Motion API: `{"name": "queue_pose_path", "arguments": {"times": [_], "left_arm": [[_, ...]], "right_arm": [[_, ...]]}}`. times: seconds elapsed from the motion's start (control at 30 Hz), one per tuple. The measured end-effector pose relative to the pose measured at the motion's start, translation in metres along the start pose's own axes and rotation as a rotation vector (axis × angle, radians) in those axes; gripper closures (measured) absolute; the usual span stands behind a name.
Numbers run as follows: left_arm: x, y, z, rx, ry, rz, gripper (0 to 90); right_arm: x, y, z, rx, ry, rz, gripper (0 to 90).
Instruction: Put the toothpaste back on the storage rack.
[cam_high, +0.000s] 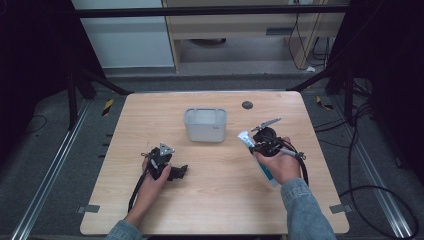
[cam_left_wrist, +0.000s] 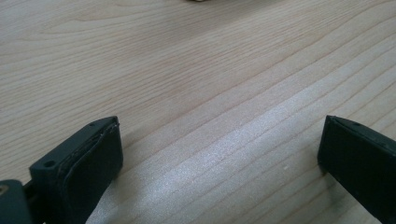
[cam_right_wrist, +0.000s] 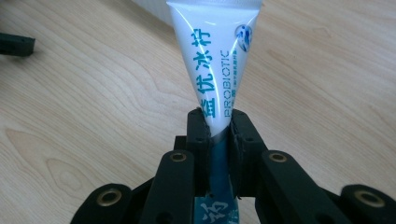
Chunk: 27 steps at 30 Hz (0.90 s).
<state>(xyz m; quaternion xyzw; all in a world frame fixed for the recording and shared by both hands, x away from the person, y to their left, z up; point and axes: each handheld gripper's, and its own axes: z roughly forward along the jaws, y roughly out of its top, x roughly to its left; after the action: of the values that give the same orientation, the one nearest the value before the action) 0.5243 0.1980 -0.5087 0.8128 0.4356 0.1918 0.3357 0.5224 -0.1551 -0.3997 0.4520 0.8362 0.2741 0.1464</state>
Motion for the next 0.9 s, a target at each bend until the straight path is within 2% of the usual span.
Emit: {"name": "queue_pose_path", "arguments": {"times": [0.27,0.43,0.47,0.53,0.57,0.7,0.73,0.83,0.87,0.9], "left_arm": [[0.0,0.0,0.0,0.0,0.0,-0.001,0.0],[0.0,0.0,-0.001,0.003,0.001,0.003,0.0],[0.0,0.0,-0.001,0.003,0.001,0.003,0.0],[-0.002,-0.002,-0.002,0.002,0.011,-0.009,0.0],[-0.002,-0.002,-0.002,0.002,0.011,-0.009,0.0],[-0.002,-0.002,-0.002,0.004,0.017,-0.016,0.0],[-0.002,-0.002,-0.002,0.004,0.017,-0.016,0.0],[-0.003,-0.002,-0.002,0.001,0.019,-0.021,0.0],[-0.003,-0.002,-0.002,0.001,0.019,-0.021,0.0],[-0.002,-0.002,-0.002,0.001,0.019,-0.021,0.0]], "right_arm": [[-0.003,0.008,-0.011,-0.067,-0.014,0.011,80.3],[-0.002,0.015,-0.017,-0.149,-0.037,0.032,80.3],[-0.002,0.015,-0.017,-0.149,-0.037,0.032,80.3],[0.001,0.022,-0.02,-0.187,-0.048,0.034,80.2],[0.001,0.022,-0.02,-0.187,-0.048,0.034,80.2],[0.005,0.032,-0.023,-0.264,-0.059,0.052,80.2],[0.005,0.032,-0.023,-0.264,-0.059,0.052,80.2],[0.011,0.039,-0.022,-0.318,-0.076,0.086,80.2],[0.011,0.039,-0.022,-0.318,-0.076,0.086,80.2],[0.016,0.043,-0.023,-0.342,-0.087,0.106,80.2]]}}
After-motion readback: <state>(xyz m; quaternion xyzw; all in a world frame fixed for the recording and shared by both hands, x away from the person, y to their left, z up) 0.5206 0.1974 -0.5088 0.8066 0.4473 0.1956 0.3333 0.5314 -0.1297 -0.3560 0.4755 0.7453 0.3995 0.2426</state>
